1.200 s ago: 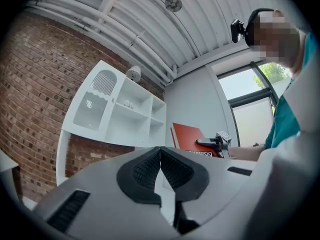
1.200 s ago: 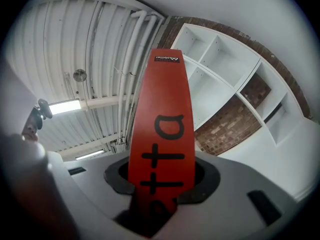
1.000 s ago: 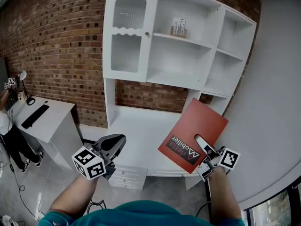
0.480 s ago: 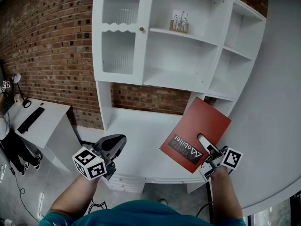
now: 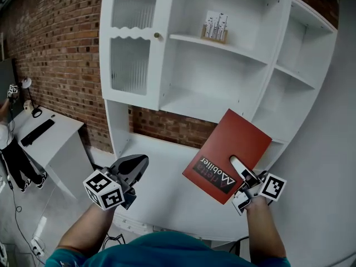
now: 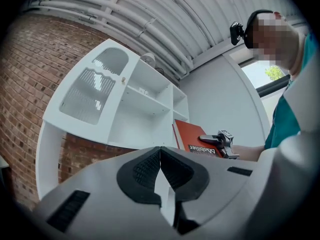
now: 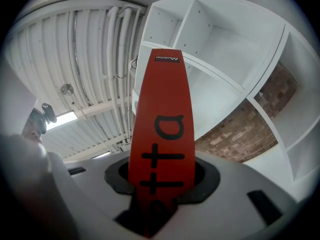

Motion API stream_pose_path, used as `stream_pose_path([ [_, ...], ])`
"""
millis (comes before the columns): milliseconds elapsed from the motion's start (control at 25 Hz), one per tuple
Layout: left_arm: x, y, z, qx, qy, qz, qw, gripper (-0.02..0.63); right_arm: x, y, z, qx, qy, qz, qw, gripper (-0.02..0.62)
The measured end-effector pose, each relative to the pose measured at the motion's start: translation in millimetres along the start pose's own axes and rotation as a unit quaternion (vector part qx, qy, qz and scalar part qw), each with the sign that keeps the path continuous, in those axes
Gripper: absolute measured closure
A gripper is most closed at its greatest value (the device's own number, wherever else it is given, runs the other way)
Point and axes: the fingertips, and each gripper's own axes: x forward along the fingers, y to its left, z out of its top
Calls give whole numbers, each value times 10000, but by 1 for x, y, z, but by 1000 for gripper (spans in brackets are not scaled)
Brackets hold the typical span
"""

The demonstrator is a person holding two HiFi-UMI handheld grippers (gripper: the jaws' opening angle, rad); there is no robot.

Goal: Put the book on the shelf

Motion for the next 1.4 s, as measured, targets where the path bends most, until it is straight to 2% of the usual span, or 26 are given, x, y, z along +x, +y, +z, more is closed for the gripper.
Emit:
stream_pose_path([
  [160, 42, 6, -4, 30, -165, 253, 9995, 589, 16, -31, 27, -4, 278, 162, 9995, 420],
  [280, 66, 8, -9, 9, -122, 397, 9991, 589, 27, -46, 38, -1, 494, 250, 9985, 420],
  [520, 96, 22, -9, 235, 2, 321, 9992, 589, 58, -61, 53, -118, 699, 349, 9969, 420],
  [680, 105, 36, -2, 378, 10, 55, 9993, 589, 84, -72, 67, -173, 785, -87, 9967, 420],
  [840, 104, 46, 9, 585, 44, -393, 9975, 589, 115, -77, 84, 212, 679, -493, 9962, 420],
  [960, 106, 70, 22, 765, 14, -615, 9952, 589, 145, -91, 102, 274, 670, -837, 9939, 420],
  [1280, 101, 111, 44, 896, -87, -854, 9923, 589, 199, -121, 115, 281, 977, -1655, 9810, 417],
  [1400, 105, 118, 51, 973, -147, -837, 9916, 589, 215, -131, 116, 353, 1142, -1811, 9762, 416],
])
